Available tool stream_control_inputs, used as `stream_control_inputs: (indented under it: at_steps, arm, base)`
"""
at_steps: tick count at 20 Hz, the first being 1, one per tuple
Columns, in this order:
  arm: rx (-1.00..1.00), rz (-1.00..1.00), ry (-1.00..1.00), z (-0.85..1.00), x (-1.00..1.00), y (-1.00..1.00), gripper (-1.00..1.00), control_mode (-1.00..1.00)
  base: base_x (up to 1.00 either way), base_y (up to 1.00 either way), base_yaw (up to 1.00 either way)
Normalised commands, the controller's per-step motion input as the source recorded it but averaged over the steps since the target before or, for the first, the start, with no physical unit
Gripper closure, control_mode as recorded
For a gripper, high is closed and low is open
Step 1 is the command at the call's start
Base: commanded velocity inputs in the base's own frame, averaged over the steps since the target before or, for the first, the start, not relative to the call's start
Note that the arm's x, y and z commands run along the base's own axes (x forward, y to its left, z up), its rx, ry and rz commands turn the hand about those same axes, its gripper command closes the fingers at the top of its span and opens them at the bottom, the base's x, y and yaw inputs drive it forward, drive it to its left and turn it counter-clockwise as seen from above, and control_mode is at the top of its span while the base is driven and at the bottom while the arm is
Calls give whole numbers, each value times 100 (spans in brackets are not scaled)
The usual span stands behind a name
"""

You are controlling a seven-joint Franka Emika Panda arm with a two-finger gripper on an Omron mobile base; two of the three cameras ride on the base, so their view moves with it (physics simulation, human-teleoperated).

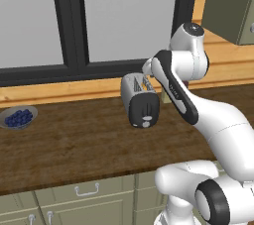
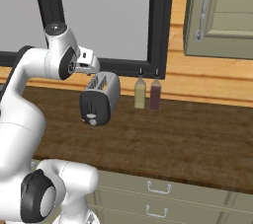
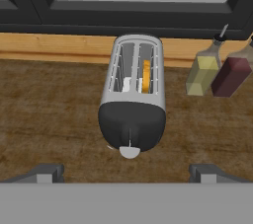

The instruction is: Start the toaster. Once the lever pops up, take the bread to the plate on the dining counter.

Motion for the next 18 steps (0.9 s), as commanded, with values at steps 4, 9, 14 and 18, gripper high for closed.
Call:
stream_control_inputs:
  at_steps: [4, 9, 14, 18]
  arm:
    - [0, 0, 0, 0, 0, 0, -100, -100]
    - [0, 0, 0, 0, 0, 0, -100, -100]
    - [0, 0, 0, 0, 0, 0, -100, -100]
    - [0, 0, 0, 0, 0, 0, -100, -100]
  base:
    - [0, 0, 0]
    - [0, 0, 0]
    - [0, 0, 0]
    - [0, 0, 0]
